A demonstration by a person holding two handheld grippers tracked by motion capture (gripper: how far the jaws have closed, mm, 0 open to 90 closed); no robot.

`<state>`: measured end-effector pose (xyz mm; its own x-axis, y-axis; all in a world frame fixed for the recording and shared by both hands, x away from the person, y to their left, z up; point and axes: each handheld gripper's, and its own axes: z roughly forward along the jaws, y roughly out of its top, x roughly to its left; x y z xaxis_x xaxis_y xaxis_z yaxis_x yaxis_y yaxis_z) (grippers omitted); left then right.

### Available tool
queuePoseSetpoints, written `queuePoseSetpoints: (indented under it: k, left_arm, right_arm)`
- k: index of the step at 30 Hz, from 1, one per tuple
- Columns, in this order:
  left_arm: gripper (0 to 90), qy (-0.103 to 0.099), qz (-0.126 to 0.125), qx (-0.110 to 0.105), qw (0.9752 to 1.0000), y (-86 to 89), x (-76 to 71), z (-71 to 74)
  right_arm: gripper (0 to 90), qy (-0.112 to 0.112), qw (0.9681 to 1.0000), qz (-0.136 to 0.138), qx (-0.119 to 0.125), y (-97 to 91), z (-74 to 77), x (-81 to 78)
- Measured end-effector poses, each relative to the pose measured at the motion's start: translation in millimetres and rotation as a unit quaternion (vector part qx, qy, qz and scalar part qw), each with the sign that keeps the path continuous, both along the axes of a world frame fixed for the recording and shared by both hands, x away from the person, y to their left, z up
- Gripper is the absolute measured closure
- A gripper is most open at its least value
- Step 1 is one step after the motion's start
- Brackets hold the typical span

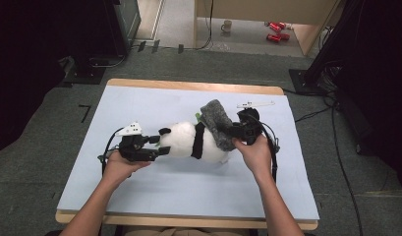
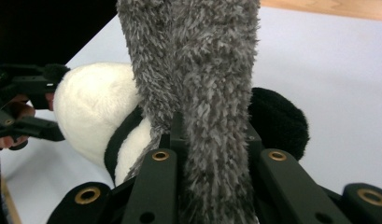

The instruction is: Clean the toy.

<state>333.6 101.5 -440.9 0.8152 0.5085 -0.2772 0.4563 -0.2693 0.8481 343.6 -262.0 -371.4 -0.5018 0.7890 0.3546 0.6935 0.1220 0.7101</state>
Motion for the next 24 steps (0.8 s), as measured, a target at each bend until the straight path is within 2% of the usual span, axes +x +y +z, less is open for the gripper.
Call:
queuePoseSetpoints:
  k: [3,7,10,13,15,17,19,22,24]
  left_arm:
    - [32.2,-0.008,-0.002,-0.001,1.0000,0.0,2.7,-3.7]
    - [30.0,-0.014,0.003,0.012,0.9998,-6.4,10.6,-9.7]
    - [29.6,-0.021,0.011,0.000,0.9997,-8.7,16.1,-13.6]
    - [28.5,-0.027,0.015,0.001,0.9995,-11.9,20.3,-19.3]
    - [28.7,-0.024,0.020,0.001,0.9995,-16.0,21.7,-23.3]
    - [33.8,-0.013,0.026,-0.006,0.9996,-17.3,21.9,-24.9]
    - [42.8,-0.010,0.031,0.002,0.9995,-17.8,20.3,-24.7]
    - [51.6,-0.002,0.039,0.011,0.9992,-18.7,18.3,-21.5]
    - [55.0,0.010,0.046,0.005,0.9989,-20.0,17.5,-19.6]
  right_arm:
    - [75.6,-0.005,0.9999,-0.003,0.009,-0.4,-1.9,8.0]
    - [75.0,-0.011,0.9998,-0.002,0.017,-0.3,-4.3,15.7]
    - [74.5,-0.017,0.9997,-0.008,0.014,0.6,-5.2,20.4]
    - [73.9,-0.022,0.9995,-0.016,0.017,-1.0,-6.7,23.5]
    - [74.2,-0.024,0.9993,-0.024,0.017,-1.1,-7.1,24.4]
    - [75.0,-0.025,0.9988,-0.040,0.012,0.0,-6.4,24.5]
    - [75.2,-0.022,0.9986,-0.045,0.017,1.1,-3.9,23.5]
    - [75.4,-0.022,0.9985,-0.044,0.024,3.3,4.8,19.8]
    - [75.5,-0.028,0.9985,-0.039,0.027,6.9,13.6,15.3]
